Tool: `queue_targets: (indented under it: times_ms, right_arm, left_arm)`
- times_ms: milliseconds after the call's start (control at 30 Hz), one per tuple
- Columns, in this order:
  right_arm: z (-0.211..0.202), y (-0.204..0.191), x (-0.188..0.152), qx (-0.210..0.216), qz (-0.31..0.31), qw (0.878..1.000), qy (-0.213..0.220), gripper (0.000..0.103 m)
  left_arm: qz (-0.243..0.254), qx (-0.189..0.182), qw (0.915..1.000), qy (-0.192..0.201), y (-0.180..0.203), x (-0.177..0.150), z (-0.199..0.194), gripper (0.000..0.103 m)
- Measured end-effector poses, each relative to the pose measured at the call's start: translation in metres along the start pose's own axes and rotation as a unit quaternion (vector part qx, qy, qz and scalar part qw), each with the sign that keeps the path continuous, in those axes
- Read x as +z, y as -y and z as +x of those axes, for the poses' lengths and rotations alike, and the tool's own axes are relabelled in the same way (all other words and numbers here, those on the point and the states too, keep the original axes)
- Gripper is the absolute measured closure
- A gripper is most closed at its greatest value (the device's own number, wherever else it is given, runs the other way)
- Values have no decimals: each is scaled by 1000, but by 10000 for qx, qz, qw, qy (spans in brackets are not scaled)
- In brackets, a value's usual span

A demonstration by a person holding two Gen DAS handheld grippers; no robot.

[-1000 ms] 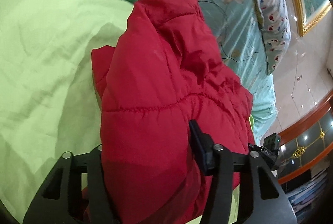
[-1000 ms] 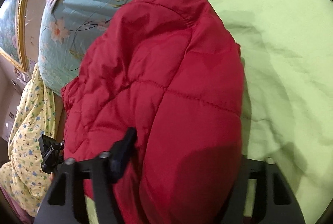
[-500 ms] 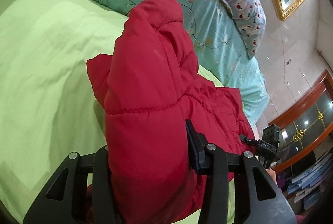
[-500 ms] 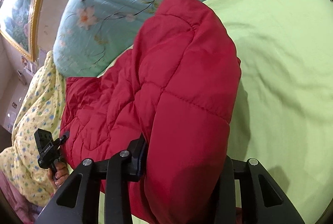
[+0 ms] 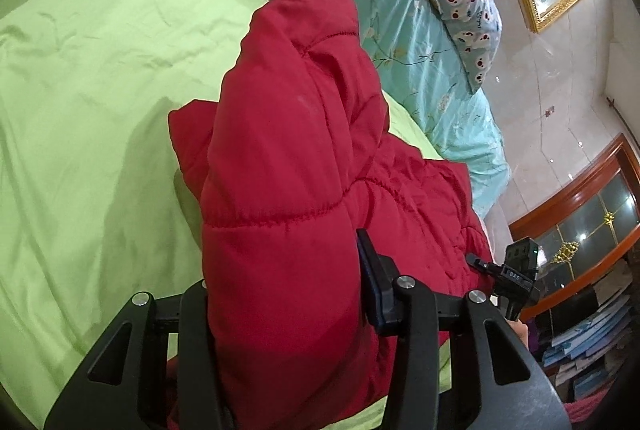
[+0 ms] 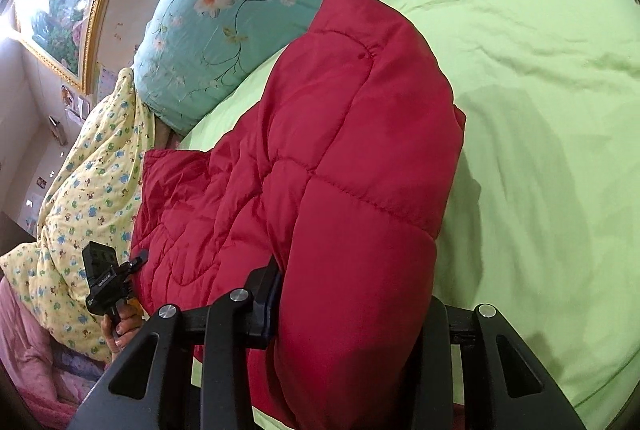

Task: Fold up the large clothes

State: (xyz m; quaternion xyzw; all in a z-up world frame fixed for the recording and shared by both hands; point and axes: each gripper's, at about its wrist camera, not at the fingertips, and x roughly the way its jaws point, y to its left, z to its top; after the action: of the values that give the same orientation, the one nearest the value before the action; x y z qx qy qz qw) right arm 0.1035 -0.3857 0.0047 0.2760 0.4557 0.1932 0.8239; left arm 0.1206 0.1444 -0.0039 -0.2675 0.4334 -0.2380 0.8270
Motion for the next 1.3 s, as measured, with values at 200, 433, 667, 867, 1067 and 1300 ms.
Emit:
queue_targets:
  times_ms: [200,433,667,867,1067,1300]
  right_arm:
    - [9,10,2,-256,19,9996,96,62]
    - [20,18,-1,-411,88,9991,77,51]
    - [20,18,-3,-456,164,9988,92,41]
    - [11,18,-4,-660,230,9973,235,31]
    - [-3,6,-3,-1043,1,9936,439,27]
    - [-12,-6,-3,-1337,-238,9891,567,27]
  left_arm:
    - [133,485,9987,22,-4,4,21,57]
    - [354,861,9957,47,-6,-3,26,48]
    - [445,1411,9888,193,7,-3,15,34]
    - [738,1920,9776,454,22,-7,2,31]
    - [1004,2629,9551,927,36,-9,-17,27]
    - [1068,2453,9576,1071,47,-6,-35,27]
